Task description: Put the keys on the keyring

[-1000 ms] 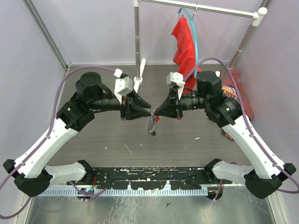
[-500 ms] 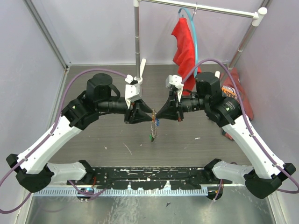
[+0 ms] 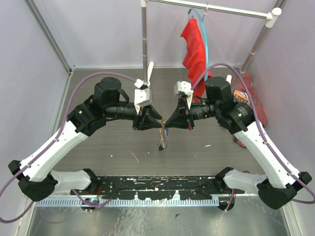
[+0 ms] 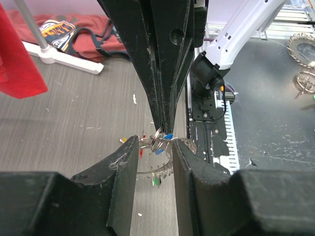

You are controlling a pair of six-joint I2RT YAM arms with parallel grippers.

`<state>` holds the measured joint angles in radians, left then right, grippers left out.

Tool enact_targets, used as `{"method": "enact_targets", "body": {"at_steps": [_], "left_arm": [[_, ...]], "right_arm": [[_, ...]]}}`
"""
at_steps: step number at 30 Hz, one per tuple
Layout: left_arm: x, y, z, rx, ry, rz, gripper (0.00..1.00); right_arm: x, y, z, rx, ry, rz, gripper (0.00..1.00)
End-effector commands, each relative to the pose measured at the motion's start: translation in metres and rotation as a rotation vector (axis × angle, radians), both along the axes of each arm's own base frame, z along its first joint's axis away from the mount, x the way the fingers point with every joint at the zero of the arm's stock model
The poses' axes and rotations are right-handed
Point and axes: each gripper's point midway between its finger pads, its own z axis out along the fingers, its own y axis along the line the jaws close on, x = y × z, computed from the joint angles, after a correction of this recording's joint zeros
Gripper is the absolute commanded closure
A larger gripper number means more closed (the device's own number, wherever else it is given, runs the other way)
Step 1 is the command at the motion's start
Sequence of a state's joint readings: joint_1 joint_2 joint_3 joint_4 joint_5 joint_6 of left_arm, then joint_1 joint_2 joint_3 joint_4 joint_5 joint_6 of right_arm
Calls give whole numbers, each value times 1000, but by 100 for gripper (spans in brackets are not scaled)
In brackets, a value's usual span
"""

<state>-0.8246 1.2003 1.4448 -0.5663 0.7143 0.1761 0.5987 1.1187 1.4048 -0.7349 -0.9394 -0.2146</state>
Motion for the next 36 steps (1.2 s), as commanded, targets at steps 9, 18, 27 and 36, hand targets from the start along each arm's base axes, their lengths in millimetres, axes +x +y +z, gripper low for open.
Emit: {"method": "enact_targets", "body": {"at_steps": [9, 18, 27, 36], "left_arm": [[-10, -10, 9, -10, -25, -66, 71], [-12, -11, 8, 9, -19, -77, 100], [-5, -4, 25, -95, -32, 42, 100], [-1, 5, 47, -277, -50, 140, 100]], "right_arm": [[-12, 1, 36, 90, -92, 57, 99], [-9, 1, 38, 93, -102, 38, 99], [4, -12, 61, 134, -223, -127, 62], [15, -18, 54, 151, -275, -209, 55]]}}
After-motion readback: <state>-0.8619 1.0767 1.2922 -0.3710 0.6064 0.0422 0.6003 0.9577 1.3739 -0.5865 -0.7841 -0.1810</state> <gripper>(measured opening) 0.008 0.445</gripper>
